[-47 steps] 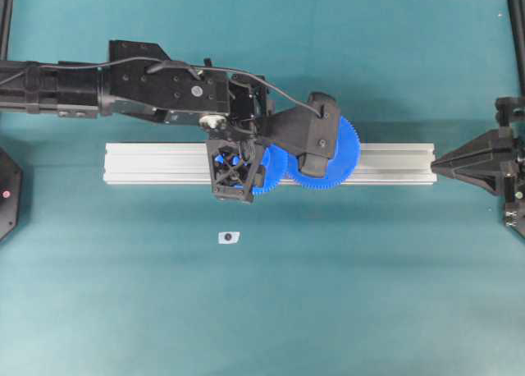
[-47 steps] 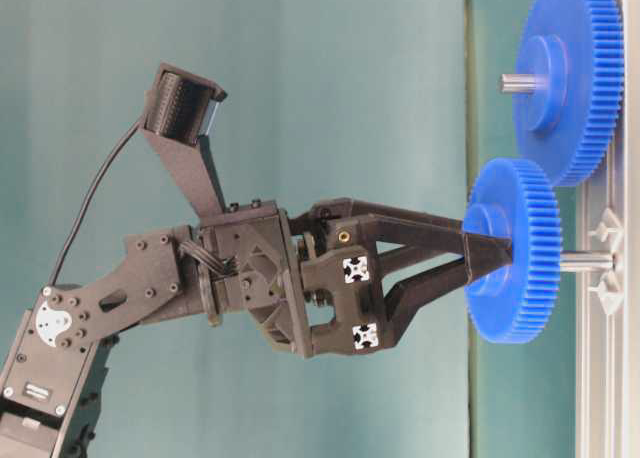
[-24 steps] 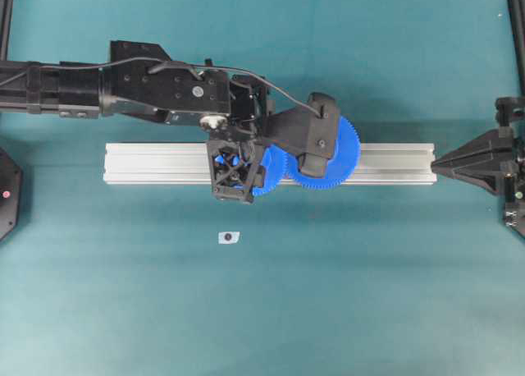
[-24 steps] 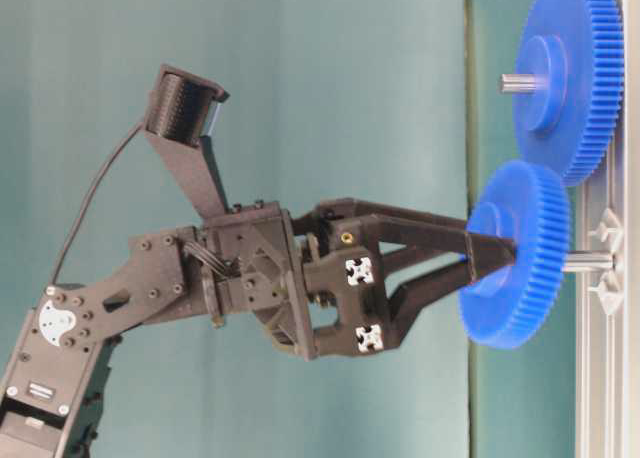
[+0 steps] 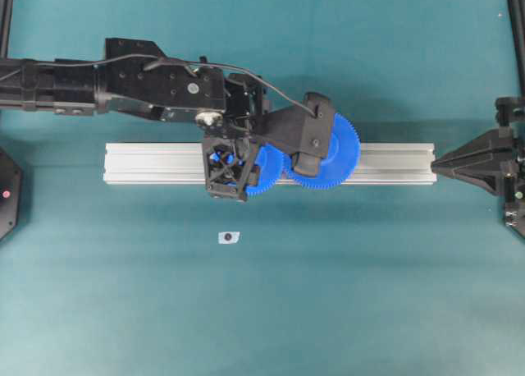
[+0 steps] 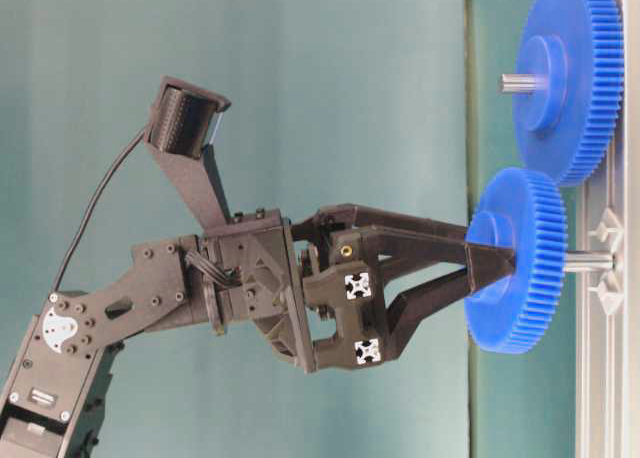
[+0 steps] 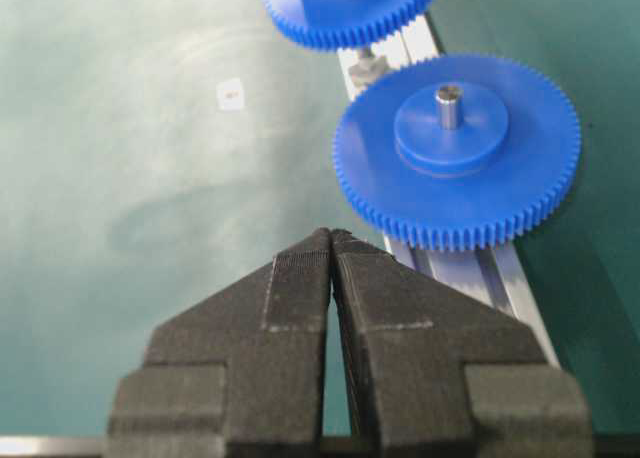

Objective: Find the location of the shaft and insert the small gear.
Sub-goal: 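Lower the gear onto the shaft, meshing with the large gear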

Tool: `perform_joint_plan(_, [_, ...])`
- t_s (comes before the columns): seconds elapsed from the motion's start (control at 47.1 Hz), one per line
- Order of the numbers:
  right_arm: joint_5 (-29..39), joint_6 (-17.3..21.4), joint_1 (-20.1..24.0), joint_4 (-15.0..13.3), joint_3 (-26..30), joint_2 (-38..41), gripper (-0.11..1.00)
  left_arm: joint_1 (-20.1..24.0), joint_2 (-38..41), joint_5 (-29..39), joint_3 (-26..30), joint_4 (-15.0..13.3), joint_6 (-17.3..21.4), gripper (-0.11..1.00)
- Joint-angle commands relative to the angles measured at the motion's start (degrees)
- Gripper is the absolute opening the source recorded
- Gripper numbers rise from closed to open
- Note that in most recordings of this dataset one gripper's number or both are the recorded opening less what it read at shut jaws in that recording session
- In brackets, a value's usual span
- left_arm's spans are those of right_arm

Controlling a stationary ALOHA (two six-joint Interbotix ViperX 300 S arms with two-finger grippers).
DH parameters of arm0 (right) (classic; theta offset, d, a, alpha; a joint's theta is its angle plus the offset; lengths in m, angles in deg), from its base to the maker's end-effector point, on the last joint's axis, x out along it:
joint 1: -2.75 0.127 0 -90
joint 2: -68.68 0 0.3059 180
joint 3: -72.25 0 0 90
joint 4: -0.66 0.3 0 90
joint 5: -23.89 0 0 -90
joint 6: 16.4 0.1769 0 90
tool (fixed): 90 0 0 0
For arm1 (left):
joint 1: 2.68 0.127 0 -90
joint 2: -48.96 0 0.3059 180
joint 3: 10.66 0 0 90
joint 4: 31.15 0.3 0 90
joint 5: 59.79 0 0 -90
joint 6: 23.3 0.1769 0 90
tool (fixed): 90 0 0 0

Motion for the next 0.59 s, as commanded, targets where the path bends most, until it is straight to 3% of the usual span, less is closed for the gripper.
perform_joint_plan(0.0, [-0.35, 0.62, -0.18, -0.09, 0.62, 0.44, 0.05, 1.49, -2.02, 0.35, -0.26, 0.44, 0.18, 0.63])
perform_joint_plan(0.573, [-0.35, 0.62, -0.18, -0.09, 0.62, 0.35, 0.05, 3.34, -1.76, 0.09, 0.35, 0.35, 1.32, 0.63])
